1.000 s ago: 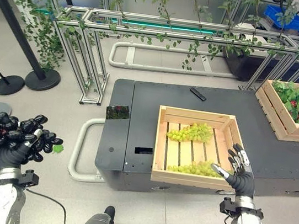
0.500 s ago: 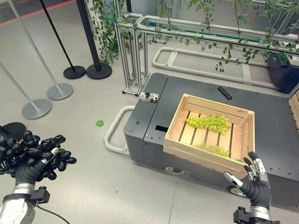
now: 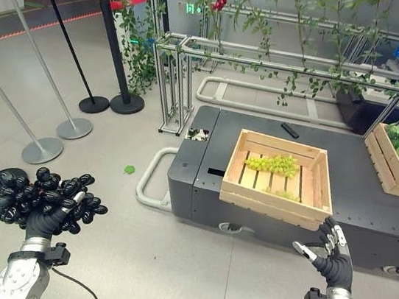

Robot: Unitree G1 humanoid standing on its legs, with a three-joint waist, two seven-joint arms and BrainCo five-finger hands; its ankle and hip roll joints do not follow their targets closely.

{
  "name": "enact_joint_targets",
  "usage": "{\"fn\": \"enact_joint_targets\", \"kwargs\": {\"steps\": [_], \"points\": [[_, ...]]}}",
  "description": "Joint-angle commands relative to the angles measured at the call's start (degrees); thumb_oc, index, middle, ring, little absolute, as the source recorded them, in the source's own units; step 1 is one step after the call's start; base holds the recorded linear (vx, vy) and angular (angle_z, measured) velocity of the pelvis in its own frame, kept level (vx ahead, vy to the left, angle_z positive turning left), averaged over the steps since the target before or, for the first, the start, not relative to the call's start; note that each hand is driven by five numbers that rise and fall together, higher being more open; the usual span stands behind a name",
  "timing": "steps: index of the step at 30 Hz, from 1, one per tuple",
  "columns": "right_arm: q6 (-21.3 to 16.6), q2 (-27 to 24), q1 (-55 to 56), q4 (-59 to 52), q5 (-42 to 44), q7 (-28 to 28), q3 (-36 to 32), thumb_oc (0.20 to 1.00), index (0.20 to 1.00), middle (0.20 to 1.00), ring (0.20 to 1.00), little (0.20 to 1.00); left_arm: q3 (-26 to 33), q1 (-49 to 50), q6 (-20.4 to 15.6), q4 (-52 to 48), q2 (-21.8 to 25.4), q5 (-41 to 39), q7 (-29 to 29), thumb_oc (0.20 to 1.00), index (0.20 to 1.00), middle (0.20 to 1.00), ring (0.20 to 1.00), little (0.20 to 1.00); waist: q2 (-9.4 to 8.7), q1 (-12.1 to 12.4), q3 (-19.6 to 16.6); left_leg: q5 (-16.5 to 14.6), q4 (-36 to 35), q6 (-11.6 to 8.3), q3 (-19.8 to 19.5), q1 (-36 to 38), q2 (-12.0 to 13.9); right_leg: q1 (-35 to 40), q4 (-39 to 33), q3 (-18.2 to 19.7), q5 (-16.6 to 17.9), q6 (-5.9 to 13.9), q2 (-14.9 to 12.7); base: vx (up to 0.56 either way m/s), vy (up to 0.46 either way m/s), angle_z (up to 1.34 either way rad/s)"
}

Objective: Pick up the fruits from the basket on one side to the basket on the other side

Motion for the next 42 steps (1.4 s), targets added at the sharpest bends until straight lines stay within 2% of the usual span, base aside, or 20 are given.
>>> {"fn": "enact_joint_targets", "kwargs": {"steps": [1, 15, 16, 18, 19, 20, 21, 22, 23, 24, 25, 29, 33, 34, 35, 37, 38, 39, 41, 42], "points": [[-1.68, -0.59, -2.62, -2.35, -0.66, 1.15, 0.2, 1.0, 1.0, 1.0, 1.0, 1.0, 3.47, -1.17, -3.6, -4.1, 3.45, 1.74, -0.75, 0.2, 0.2, 0.2, 0.2, 0.2, -1.12, -0.8, -1.66, -5.09, 3.26, 2.14, 0.06, -1.12, -1.97, 6.52, -4.44, -1.46, -4.6, 3.12, 0.41, 0.0, 0.0, 0.0], [-1.37, 0.22, -2.06, -2.84, 0.02, 2.92, 1.53, 1.0, 1.0, 1.0, 1.0, 1.0, 5.79, 1.61, -4.19, -5.19, 4.0, 3.96, 0.07, 0.2, 0.2, 0.2, 0.2, 0.2, -2.16, 1.14, -1.42, -3.1, 0.87, 1.99, -1.26, -0.54, -1.72, 7.05, -3.82, -3.42, -4.7, 3.28, 0.41, -0.02, -0.008, 0.04], [-1.35, 0.32, -2.17, -3.22, 0.21, 2.84, 1.51, 1.0, 1.0, 1.0, 1.0, 1.0, 6.15, 2.15, -4.35, -5.81, 4.41, 3.77, -0.09, 0.2, 0.2, 0.2, 0.2, 0.2, -2.23, 2.56, -0.28, -2.69, 0.75, 1.83, -2.87, -1.26, -1.68, 6.7, -2.73, -5.1, -5.26, 3.19, 0.15, -0.07, -0.027, 0.27], [-1.43, 0.32, -2.18, -3.47, 0.16, 2.73, 1.33, 1.0, 1.0, 1.0, 1.0, 1.0, 6.25, 2.38, -4.33, -6.19, 4.48, 3.49, -0.23, 0.2, 0.2, 0.2, 0.2, 0.2, -2.38, 2.99, 0.05, -2.14, 0.76, 1.79, -3.88, -2.06, -1.91, 6.37, -2.56, -6.3, -5.1, 3.15, -0.2, -0.07, -0.021, 0.4], [-1.62, 0.45, -2.13, -3.52, 0.26, 2.61, 0.93, 1.0, 1.0, 1.0, 1.0, 1.0, 6.91, 2.79, -4.5, -6.33, 4.55, 3.2, -0.27, 0.2, 0.2, 0.2, 0.2, 0.2, -2.23, 4.85, 0.56, -1.8, 1.14, 1.53, -6.05, -3.32, -2.22, 6.45, -2.09, -9.11, -5.53, 3.17, -0.81, -0.05, -0.006, 0.65], [-1.65, 0.46, -2.19, -3.47, 0.26, 2.62, 0.89, 1.0, 1.0, 1.0, 1.0, 1.0, 6.91, 2.75, -4.47, -6.38, 4.55, 3.2, -0.28, 0.2, 0.2, 0.2, 0.2, 0.2, -2.28, 4.65, 0.48, -1.49, 1.15, 1.59, -6.25, -3.62, -2.35, 6.31, -2.21, -9.34, -5.28, 3.17, -0.92, -0.12, -0.032, 0.98], [-2.18, 0.44, -2.79, -3.16, 0.22, 1.78, 0.61, 1.0, 1.0, 1.0, 1.0, 1.0, 7.0, 1.21, -4.46, -5.94, 5.17, 2.84, -0.07, 0.2, 0.2, 0.2, 0.2, 0.2, -2.0, 6.77, 1.42, -0.6, 2.13, 1.05, -9.02, -6.03, -2.67, 6.53, -1.94, -12.97, -5.42, 3.1, -1.65, -0.09, -0.021, 0.85], [-2.24, 0.46, -2.9, -3.06, 0.21, 1.78, 0.56, 1.0, 1.0, 1.0, 1.0, 1.0, 6.96, 1.08, -4.46, -5.9, 5.2, 2.84, -0.05, 0.2, 0.2, 0.2, 0.2, 0.2, -2.01, 6.5, 1.44, -0.6, 2.29, 1.04, -9.35, -6.24, -2.74, 6.55, -1.93, -13.31, -5.46, 3.12, -1.7, -0.17, -0.02, 1.21], [-2.65, 0.26, -3.23, -3.05, -0.1, 0.97, 0.1, 1.0, 1.0, 1.0, 1.0, 1.0, 6.51, -0.37, -4.4, -5.89, 5.78, 2.79, 0.1, 0.2, 0.2, 0.2, 0.2, 0.2, -1.77, 7.16, 1.96, 0.31, 3.15, 0.66, -10.74, -8.46, -3.08, 6.42, -1.69, -16.15, -5.48, 3.16, -2.32, -0.09, 0.003, 1.19], [-2.95, 0.04, -3.39, -3.39, 0.15, 0.32, -0.45, 1.0, 1.0, 1.0, 1.0, 1.0, 6.18, -1.69, -4.4, -5.51, 6.46, 2.54, 0.28, 0.2, 0.2, 0.2, 0.2, 0.2, -1.51, 7.19, 2.19, 0.19, 3.72, -0.16, -8.64, -9.9, -1.81, 6.85, -0.97, -18.33, -6.7, 3.59, -2.8, -0.13, 0.162, 1.68], [-3.48, -0.64, -3.87, -4.09, -0.55, -1.22, -1.31, 1.0, 1.0, 1.0, 1.0, 1.0, 5.23, -4.31, -4.5, -5.56, 7.43, 1.8, 0.77, 0.2, 0.2, 0.2, 0.2, 0.2, -0.74, 5.37, 2.13, 0.66, 5.32, -0.53, -1.24, -12.37, 1.38, 6.94, -0.11, -23.73, -6.6, 4.47, -5.01, -0.05, 0.161, 1.57], [-3.26, -0.48, -5.9, -3.65, -2.35, -2.7, 0.15, 1.0, 1.0, 1.0, 1.0, 1.0, 5.17, -5.86, -5.2, -6.11, 8.49, 2.48, 2.42, 0.2, 0.2, 0.2, 0.2, 0.2, -0.07, 6.23, 2.28, -0.51, 7.64, -0.16, 1.86, -13.09, 1.79, 7.65, 1.66, -26.11, -6.39, 4.39, -6.62, 0.01, 0.209, 1.75], [-2.43, 0.33, -8.71, -2.41, -3.11, -2.58, 2.49, 1.0, 1.0, 1.0, 1.0, 1.0, 6.86, -4.86, -5.19, -7.58, 9.16, 2.98, 3.99, 0.2, 0.2, 0.2, 0.2, 0.2, -0.67, 7.37, 1.84, -4.61, 10.38, 1.81, 1.34, -11.95, -0.8, 7.8, 6.77, -23.59, -5.55, 5.78, -9.98, 0.17, 0.329, 0.3], [-2.25, 1.56, -10.14, -1.8, -2.9, -2.79, 4.06, 1.0, 1.0, 1.0, 1.0, 1.0, 7.47, -5.15, -5.09, -8.53, 9.74, 3.58, 4.88, 0.2, 0.2, 0.2, 0.2, 0.2, -0.61, 8.18, 1.5, -5.6, 9.91, 2.92, 0.72, -10.76, -2.08, 6.82, 12.51, -21.79, -3.71, 7.2, -12.36, 0.19, 0.383, -0.16], [-2.3, 1.61, -10.27, -1.69, -2.92, -2.83, 4.13, 1.0, 1.0, 1.0, 1.0, 1.0, 7.54, -5.14, -5.03, -8.61, 9.77, 3.63, 4.94, 0.2, 0.2, 0.2, 0.2, 0.2, -0.79, 8.16, 1.56, -5.65, 9.85, 3.1, 0.8, -10.7, -2.34, 6.57, 13.09, -21.58, -3.79, 7.47, -12.8, 0.18, 0.341, 0.01], [-2.16, 2.04, -11.21, -1.45, -3.17, -2.85, 5.71, 1.0, 1.0, 1.0, 1.0, 1.0, 7.66, -5.62, -5.14, -9.07, 10.62, 5.07, 6.4, 0.2, 0.2, 0.2, 0.2, 0.2, -0.65, 8.24, 2.1, -6.17, 9.15, 4.05, -0.27, -8.95, -3.98, 4.07, 19.1, -17.84, -0.19, 8.89, -15.19, 0.07, 0.267, 0.27], [-2.12, 2.11, -11.59, -1.66, -3.47, -2.65, 6.47, 1.0, 1.0, 1.0, 1.0, 1.0, 7.69, -5.85, -5.17, -9.41, 10.87, 5.42, 6.74, 0.2, 0.2, 0.2, 0.2, 0.2, -0.16, 8.3, 2.57, -5.0, 8.94, 5.09, -0.69, -8.92, -4.52, 2.62, 21.35, -16.5, 1.28, 7.8, -15.68, 0.04, 0.329, 0.26], [-2.13, 2.1, -11.61, -1.79, -3.66, -2.6, 6.99, 1.0, 1.0, 1.0, 1.0, 1.0, 7.39, -6.1, -5.05, -9.71, 11.06, 5.71, 6.94, 0.2, 0.2, 0.2, 0.2, 0.2, 0.25, 8.2, 2.62, -5.0, 8.6, 5.63, -2.13, -8.14, -5.11, 0.67, 23.53, -12.91, 0.39, 7.5, -13.72, 0.04, 0.255, 0.29], [-1.94, 1.66, -11.31, -2.06, -3.8, -2.1, 7.35, 1.0, 1.0, 1.0, 1.0, 1.0, 6.03, -7.63, -5.0, -9.24, 11.13, 5.63, 7.24, 0.2, 0.2, 0.2, 0.2, 0.2, 0.63, 6.27, 2.25, -3.91, 6.16, 5.54, -6.88, -6.0, -6.41, -4.85, 22.75, -3.98, -2.98, 6.18, -5.88, 0.17, 0.122, 0.57], [-2.01, 1.21, -11.15, -2.19, -4.11, -2.05, 7.29, 1.0, 1.0, 1.0, 1.0, 1.0, 5.68, -8.2, -5.03, -9.0, 11.1, 5.69, 7.19, 0.2, 0.2, 0.2, 0.2, 0.2, 0.93, 5.95, 2.29, -3.44, 5.49, 5.34, -8.68, -5.47, -6.59, -6.48, 20.69, -3.65, -3.04, 5.71, -5.21, 0.19, -0.009, 0.68]]}}
